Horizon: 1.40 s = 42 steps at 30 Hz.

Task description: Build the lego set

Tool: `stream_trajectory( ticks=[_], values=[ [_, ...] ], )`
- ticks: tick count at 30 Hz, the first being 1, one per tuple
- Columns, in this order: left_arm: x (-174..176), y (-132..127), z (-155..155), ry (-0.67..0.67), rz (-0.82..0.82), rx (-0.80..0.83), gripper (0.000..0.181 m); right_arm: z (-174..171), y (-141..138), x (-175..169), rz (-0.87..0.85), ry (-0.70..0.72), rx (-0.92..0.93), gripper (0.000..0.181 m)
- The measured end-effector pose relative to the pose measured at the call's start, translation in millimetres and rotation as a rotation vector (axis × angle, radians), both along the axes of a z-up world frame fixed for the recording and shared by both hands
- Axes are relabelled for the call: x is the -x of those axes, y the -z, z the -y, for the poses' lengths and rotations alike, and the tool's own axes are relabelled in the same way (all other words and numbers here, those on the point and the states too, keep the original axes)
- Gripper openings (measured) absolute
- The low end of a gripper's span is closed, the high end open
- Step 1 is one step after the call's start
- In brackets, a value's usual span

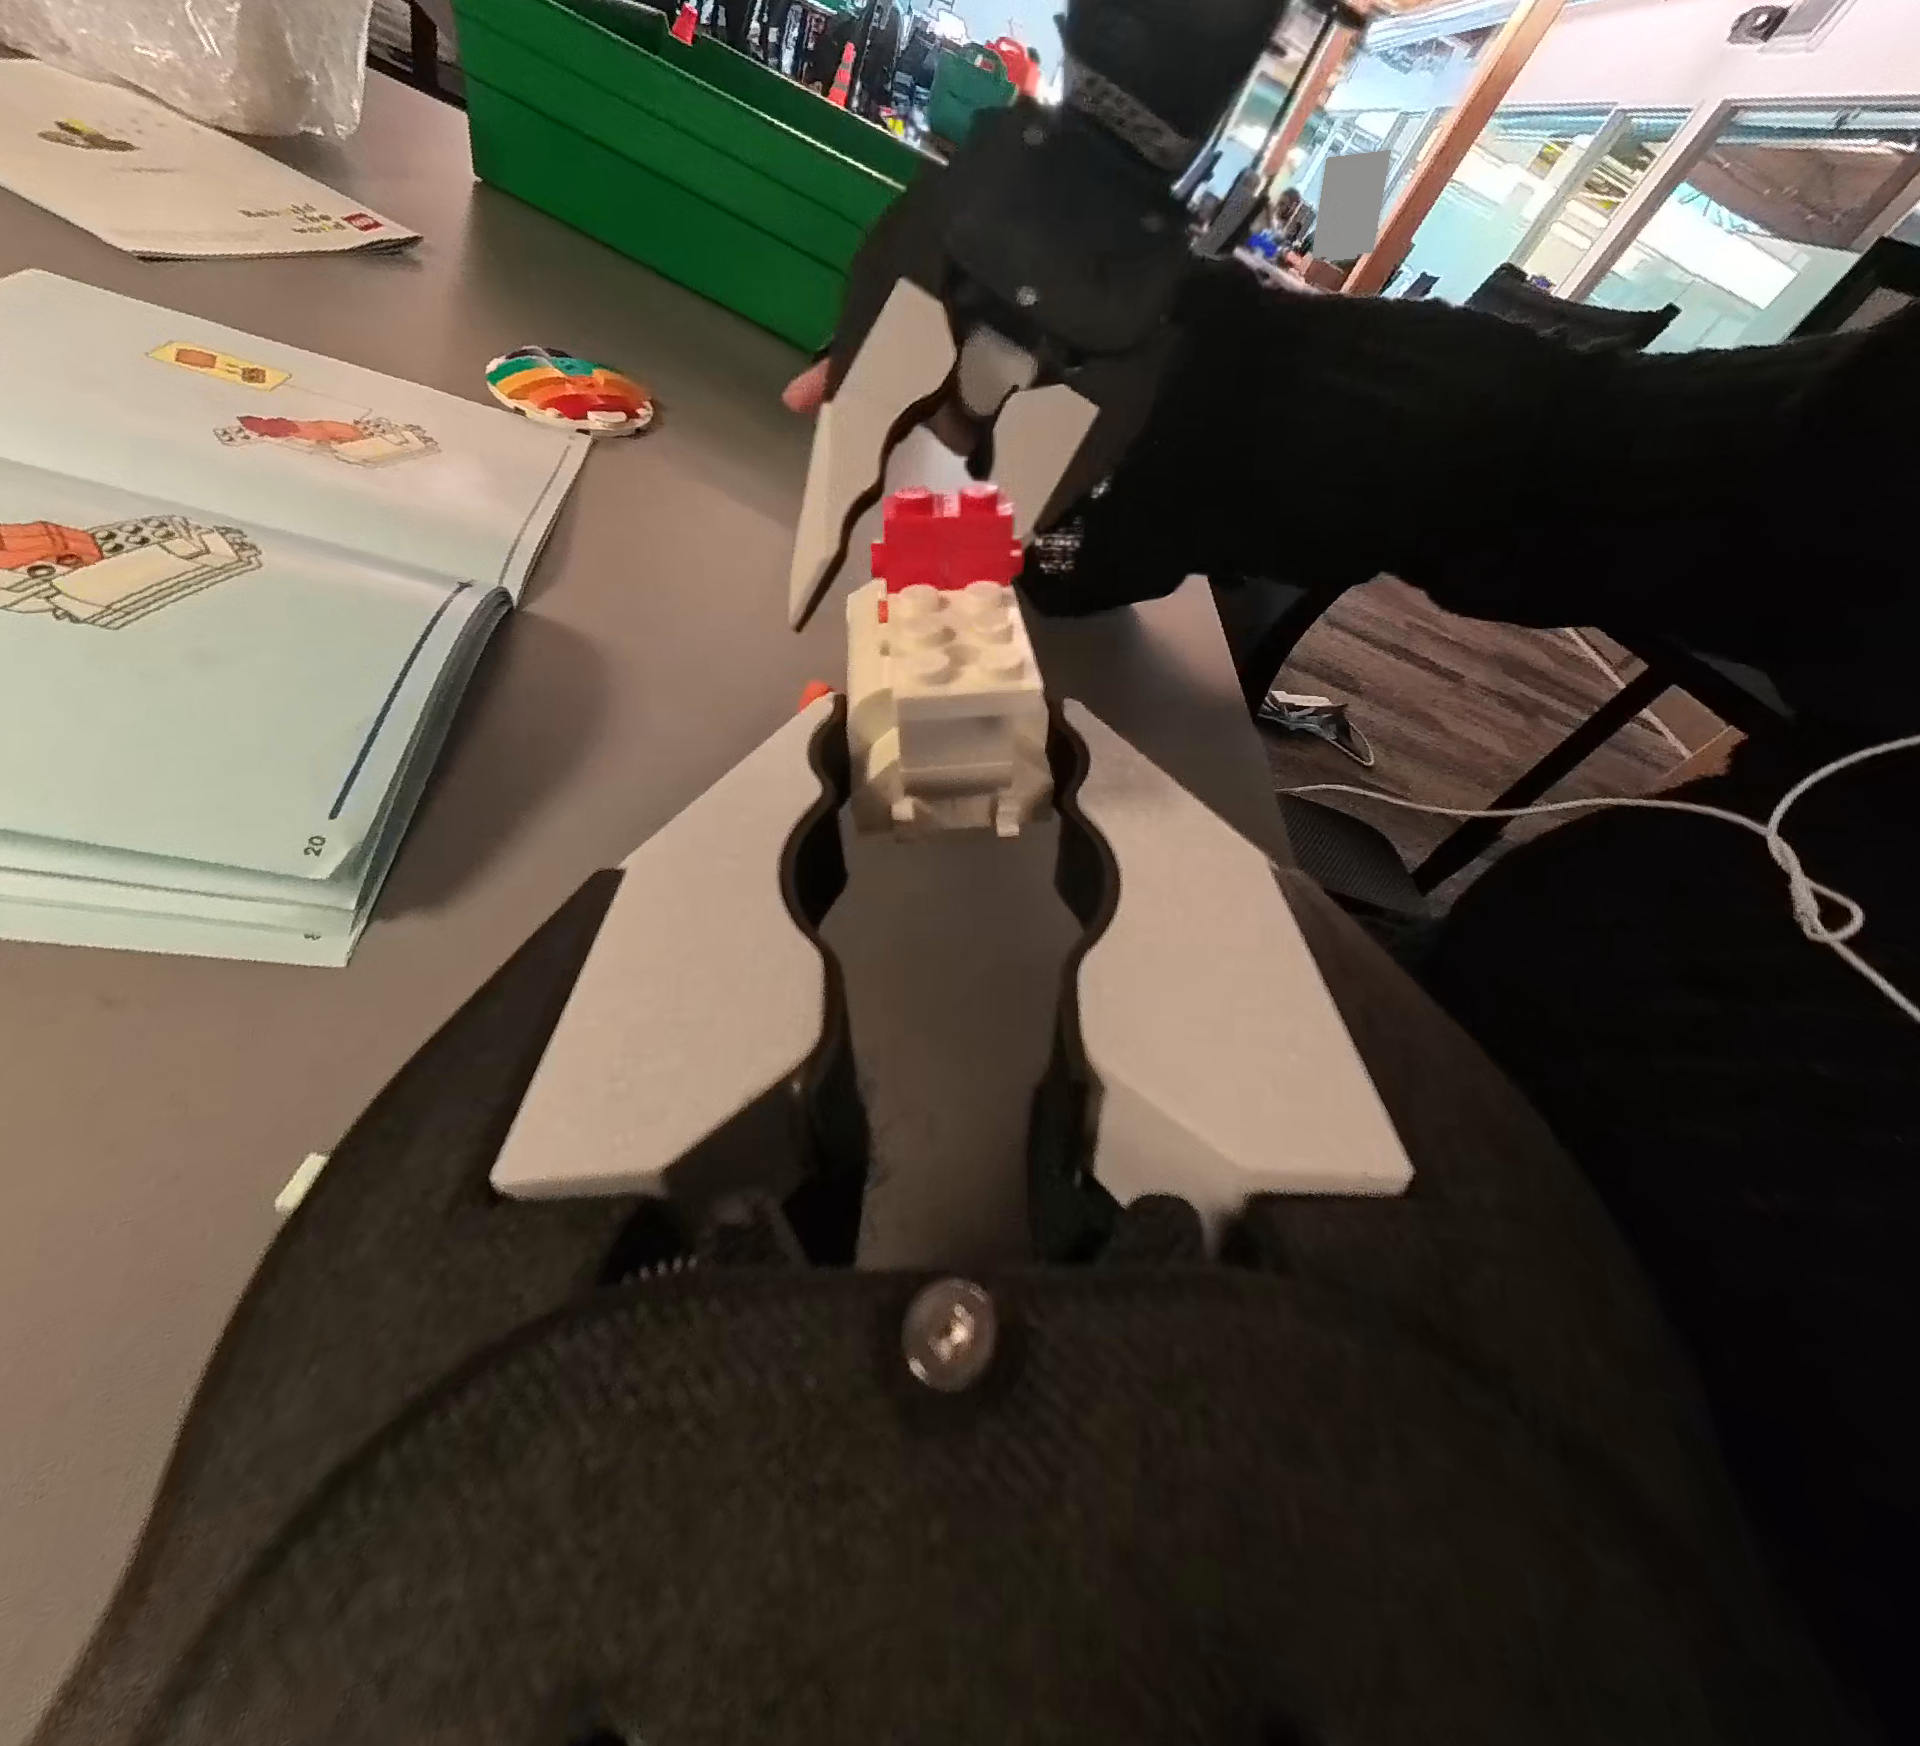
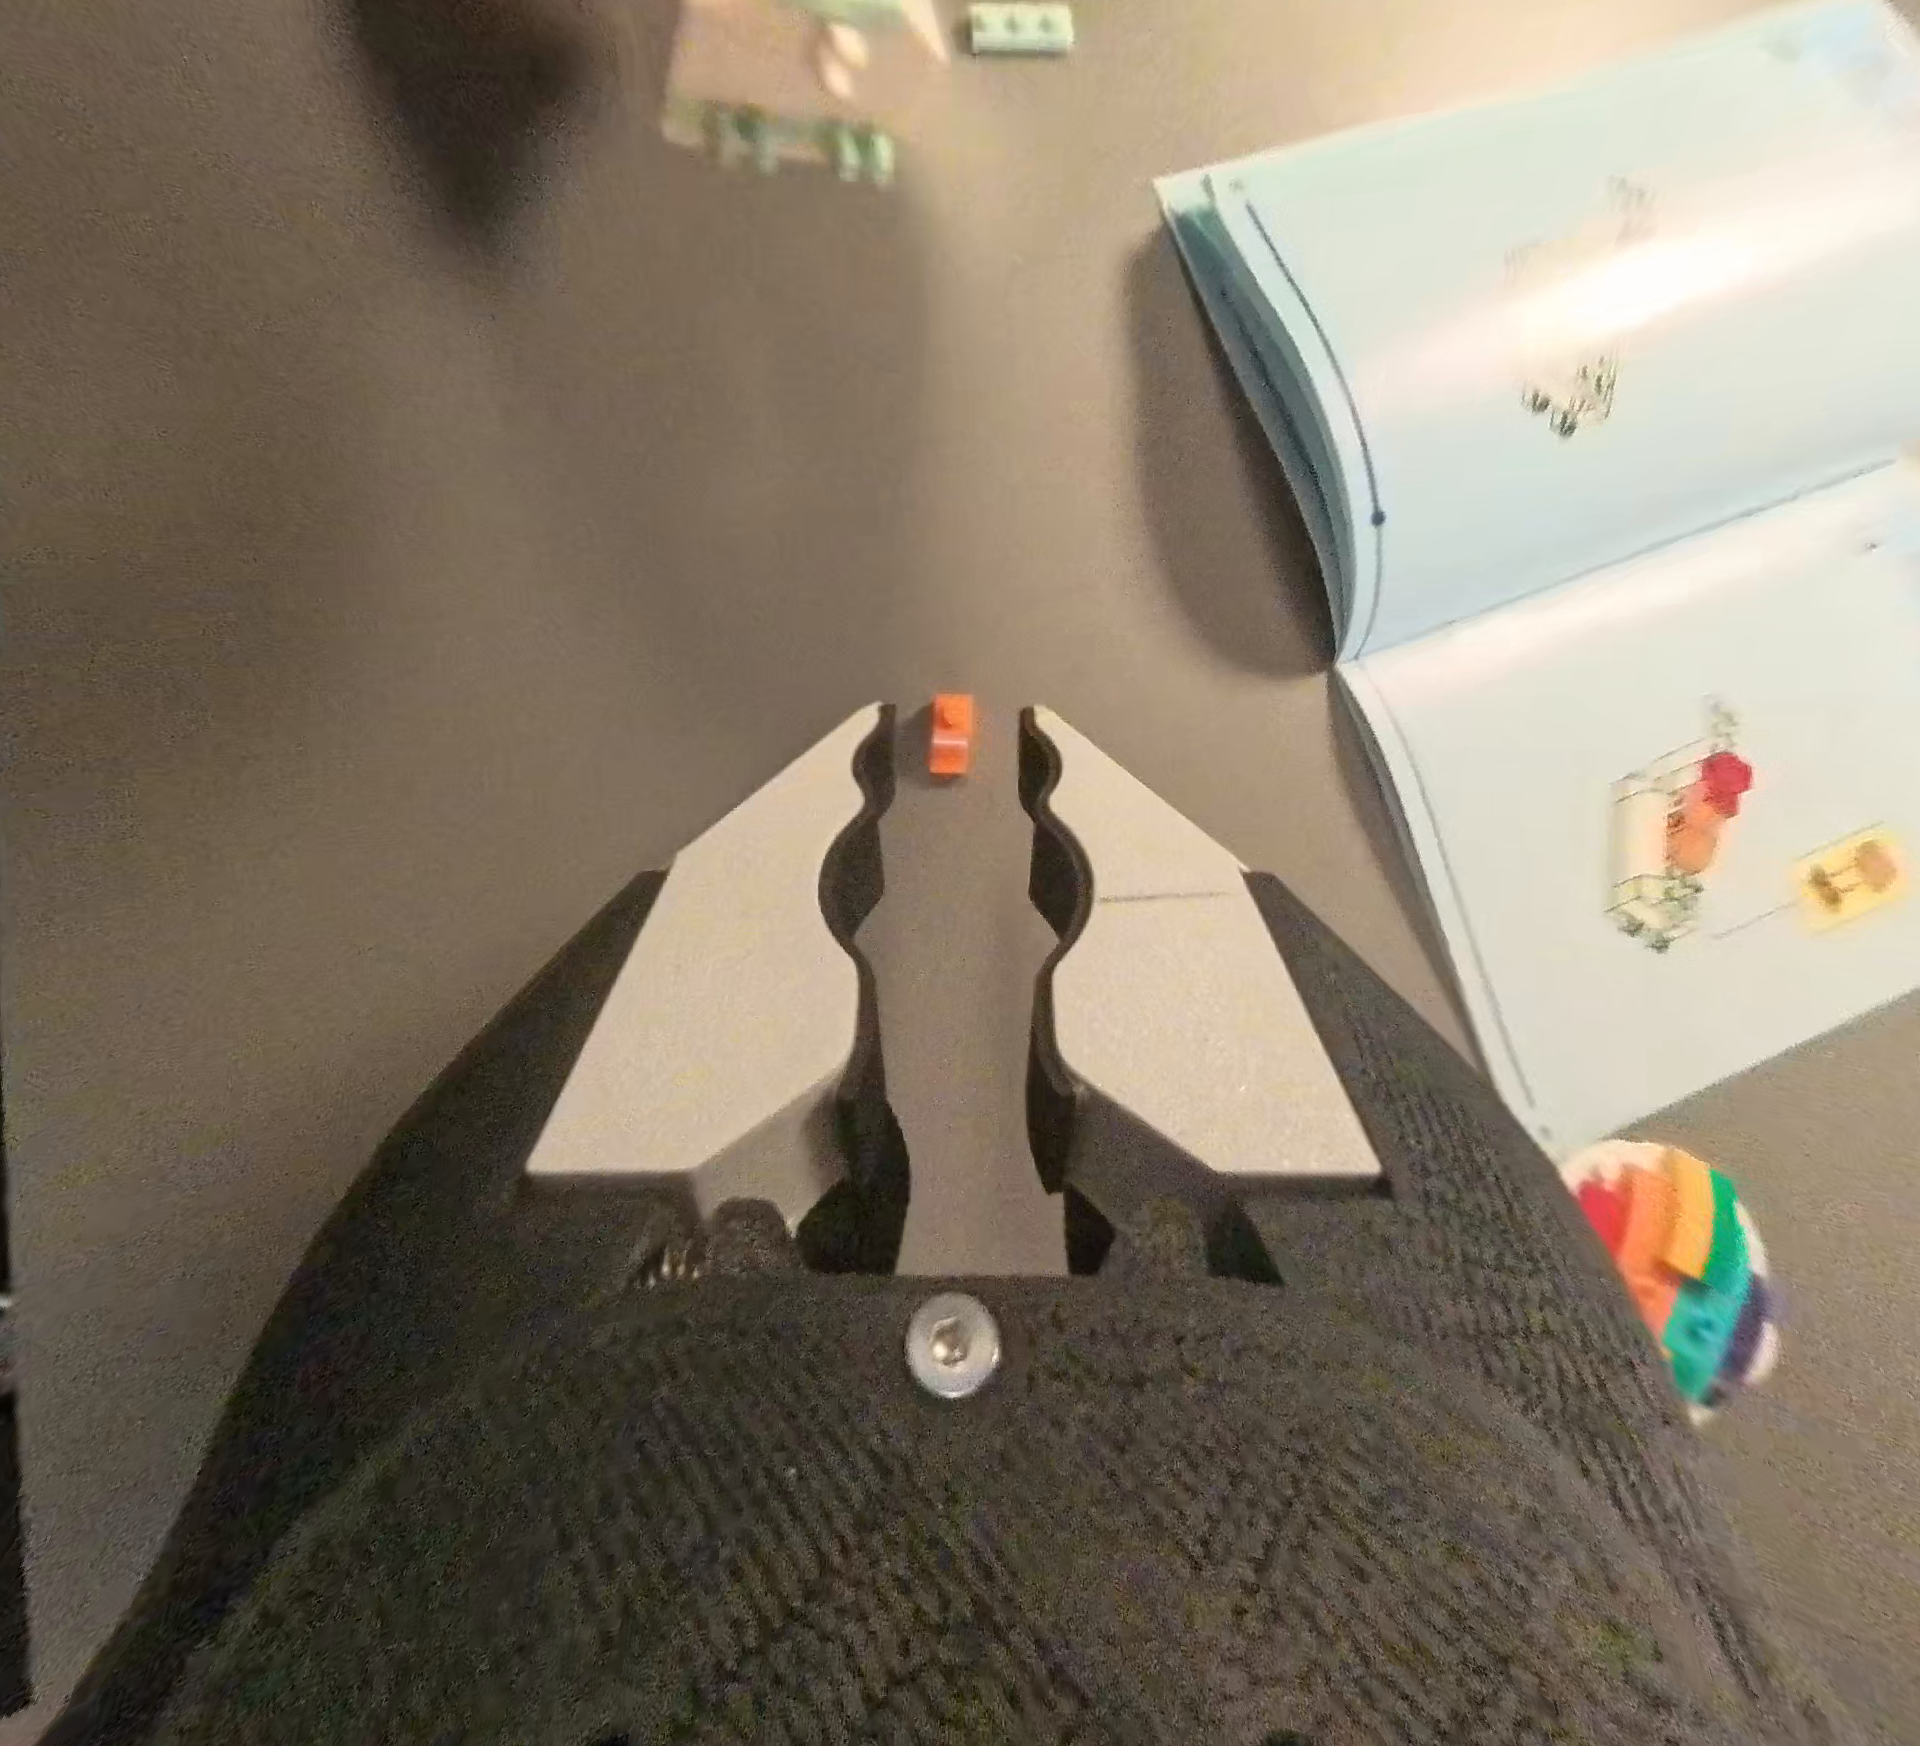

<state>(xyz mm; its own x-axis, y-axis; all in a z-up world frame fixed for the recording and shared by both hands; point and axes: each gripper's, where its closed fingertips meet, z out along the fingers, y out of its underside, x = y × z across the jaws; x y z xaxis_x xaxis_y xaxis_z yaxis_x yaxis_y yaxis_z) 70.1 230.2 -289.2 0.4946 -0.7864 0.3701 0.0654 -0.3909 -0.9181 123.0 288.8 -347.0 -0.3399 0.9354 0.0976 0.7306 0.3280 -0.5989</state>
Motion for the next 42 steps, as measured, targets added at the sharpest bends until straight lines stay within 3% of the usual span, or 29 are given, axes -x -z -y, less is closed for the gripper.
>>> stream_trajectory(
  ticks=[8, 10, 14, 16, 22, 42],
  values=[
    [-3, 1, 2, 0.018, 0.001, 0.004, 0.036, -1, 13, 6, 0.009, 0.010, 0.085, 0.011],
    [-5, 1, 4, 0.036, 0.006, -0.001, 0.036, 3, -12, 19, -0.076, 0.016, 0.148, 0.006],
    [-12, -3, 11, 0.097, 0.036, -0.017, 0.036, 35, -89, 50, -0.289, -0.061, 0.334, 0.006],
    [-13, -2, 12, 0.104, 0.041, -0.010, 0.036, 52, -105, 57, -0.295, -0.120, 0.353, 0.006],
    [-11, -3, 11, 0.099, 0.044, -0.007, 0.036, 74, -100, 68, -0.223, -0.180, 0.282, 0.006],
    [-12, -1, 11, 0.102, 0.047, 0.003, 0.036, 69, -91, 72, -0.219, -0.157, 0.022, 0.010]
  ],
)
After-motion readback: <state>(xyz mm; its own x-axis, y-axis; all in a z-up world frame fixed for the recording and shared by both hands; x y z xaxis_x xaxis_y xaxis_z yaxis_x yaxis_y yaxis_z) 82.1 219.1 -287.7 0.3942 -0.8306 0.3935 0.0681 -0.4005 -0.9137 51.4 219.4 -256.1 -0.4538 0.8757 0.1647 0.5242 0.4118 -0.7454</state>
